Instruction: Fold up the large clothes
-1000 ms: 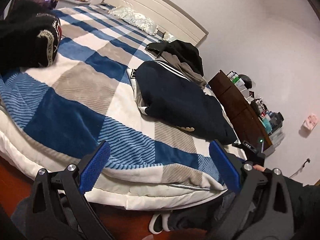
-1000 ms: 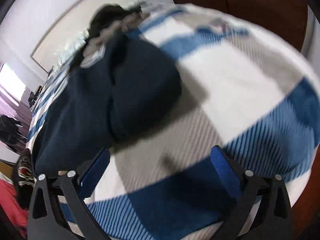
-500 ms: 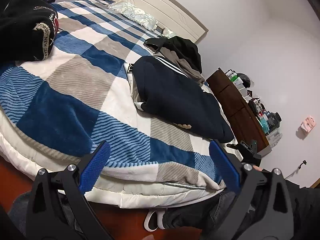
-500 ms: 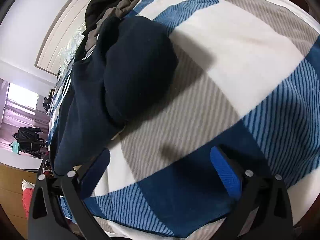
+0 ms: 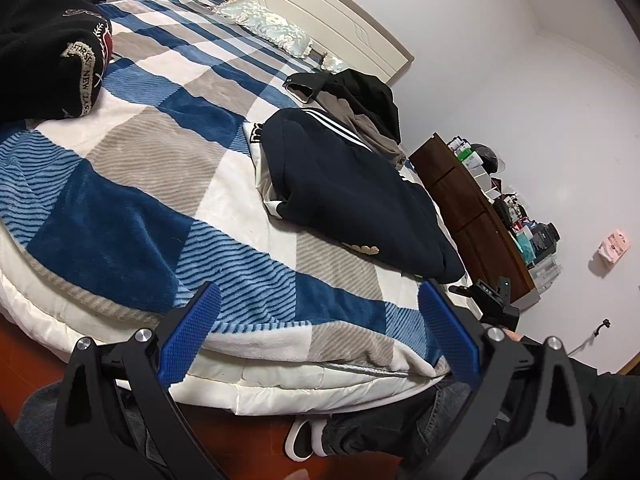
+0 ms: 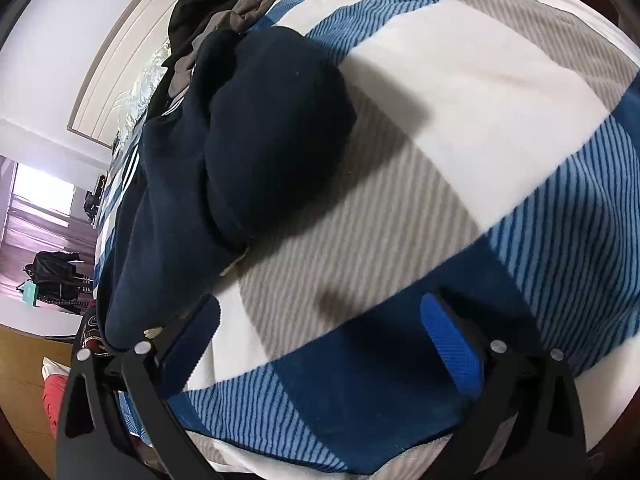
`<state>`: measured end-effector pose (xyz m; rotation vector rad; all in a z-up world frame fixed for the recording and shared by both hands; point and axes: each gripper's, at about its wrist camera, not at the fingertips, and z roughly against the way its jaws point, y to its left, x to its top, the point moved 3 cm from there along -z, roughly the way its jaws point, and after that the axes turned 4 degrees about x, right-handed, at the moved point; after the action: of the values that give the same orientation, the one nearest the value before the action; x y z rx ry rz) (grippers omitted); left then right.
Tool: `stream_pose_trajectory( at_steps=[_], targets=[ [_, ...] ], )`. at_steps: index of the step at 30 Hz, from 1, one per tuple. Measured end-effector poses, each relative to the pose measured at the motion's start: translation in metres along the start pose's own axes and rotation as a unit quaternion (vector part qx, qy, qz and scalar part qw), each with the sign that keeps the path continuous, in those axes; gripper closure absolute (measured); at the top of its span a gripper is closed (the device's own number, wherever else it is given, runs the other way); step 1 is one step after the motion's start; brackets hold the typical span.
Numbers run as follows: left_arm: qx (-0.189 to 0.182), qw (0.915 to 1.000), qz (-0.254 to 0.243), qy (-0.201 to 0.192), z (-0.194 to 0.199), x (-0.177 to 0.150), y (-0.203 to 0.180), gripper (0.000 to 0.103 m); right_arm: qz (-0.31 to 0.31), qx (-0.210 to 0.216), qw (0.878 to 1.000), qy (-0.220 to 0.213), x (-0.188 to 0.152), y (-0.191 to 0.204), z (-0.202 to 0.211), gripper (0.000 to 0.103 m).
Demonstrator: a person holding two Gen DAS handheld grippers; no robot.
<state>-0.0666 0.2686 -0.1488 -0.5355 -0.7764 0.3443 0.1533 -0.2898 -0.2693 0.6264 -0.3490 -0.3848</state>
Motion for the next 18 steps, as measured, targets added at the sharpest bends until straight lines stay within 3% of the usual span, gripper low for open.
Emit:
stream_pose_trajectory(
  at_steps=[18],
  targets=[
    [-0.003, 1.0000, -0.004, 0.000, -0.0010, -0.0004, -0.0037, 0.007, 0.008, -0.004, 1.000, 0.003, -0.0011, 0.0027, -0.0028, 0.005]
  ],
)
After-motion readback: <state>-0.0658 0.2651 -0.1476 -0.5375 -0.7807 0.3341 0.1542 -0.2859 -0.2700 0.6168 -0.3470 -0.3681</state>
